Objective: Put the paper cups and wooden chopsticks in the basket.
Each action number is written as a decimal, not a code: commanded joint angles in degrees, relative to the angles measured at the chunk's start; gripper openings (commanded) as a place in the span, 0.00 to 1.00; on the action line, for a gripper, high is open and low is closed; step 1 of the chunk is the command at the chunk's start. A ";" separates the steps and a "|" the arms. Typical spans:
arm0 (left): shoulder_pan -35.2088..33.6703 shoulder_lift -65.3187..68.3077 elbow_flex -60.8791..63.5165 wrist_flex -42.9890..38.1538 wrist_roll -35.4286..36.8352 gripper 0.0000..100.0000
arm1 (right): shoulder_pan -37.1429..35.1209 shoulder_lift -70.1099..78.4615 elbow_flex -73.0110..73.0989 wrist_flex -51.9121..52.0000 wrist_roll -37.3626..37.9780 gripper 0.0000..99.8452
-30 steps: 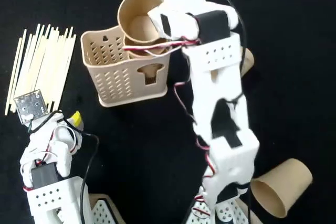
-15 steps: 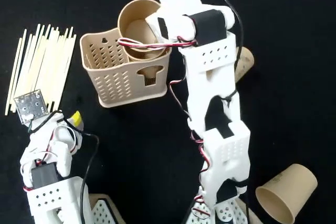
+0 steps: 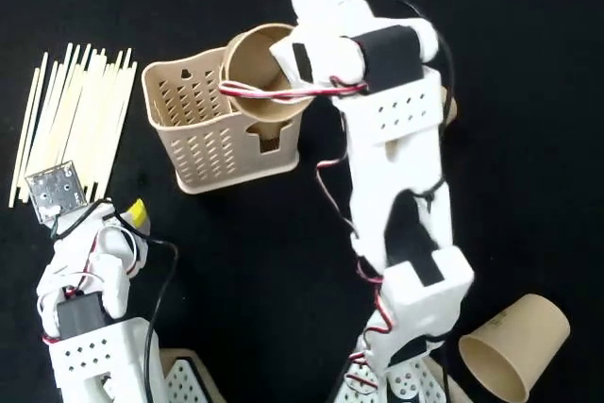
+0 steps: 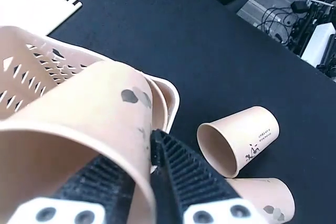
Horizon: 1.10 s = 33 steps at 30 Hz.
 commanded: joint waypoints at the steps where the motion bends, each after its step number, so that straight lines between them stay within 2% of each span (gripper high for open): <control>1: 0.66 -0.53 -0.22 -0.97 0.09 0.24 | 0.79 -3.56 0.22 1.67 -0.53 0.01; 20: 0.66 -0.53 -0.13 -0.97 0.00 0.24 | 2.02 -3.56 5.85 0.97 -0.09 0.02; 22: 0.66 -0.53 -0.13 -0.97 0.00 0.24 | 1.67 -3.56 5.58 0.44 -0.09 0.07; 27: 0.66 -0.53 -0.13 -0.88 0.00 0.24 | 1.41 -2.42 5.67 -0.79 -0.09 0.27; 29: 0.66 -0.53 -0.13 -0.88 0.00 0.24 | 1.41 -1.63 4.79 -0.79 -0.09 0.30; 33: 0.66 -0.53 0.31 -1.14 0.00 0.24 | 1.41 -1.54 1.10 -0.79 -0.09 0.30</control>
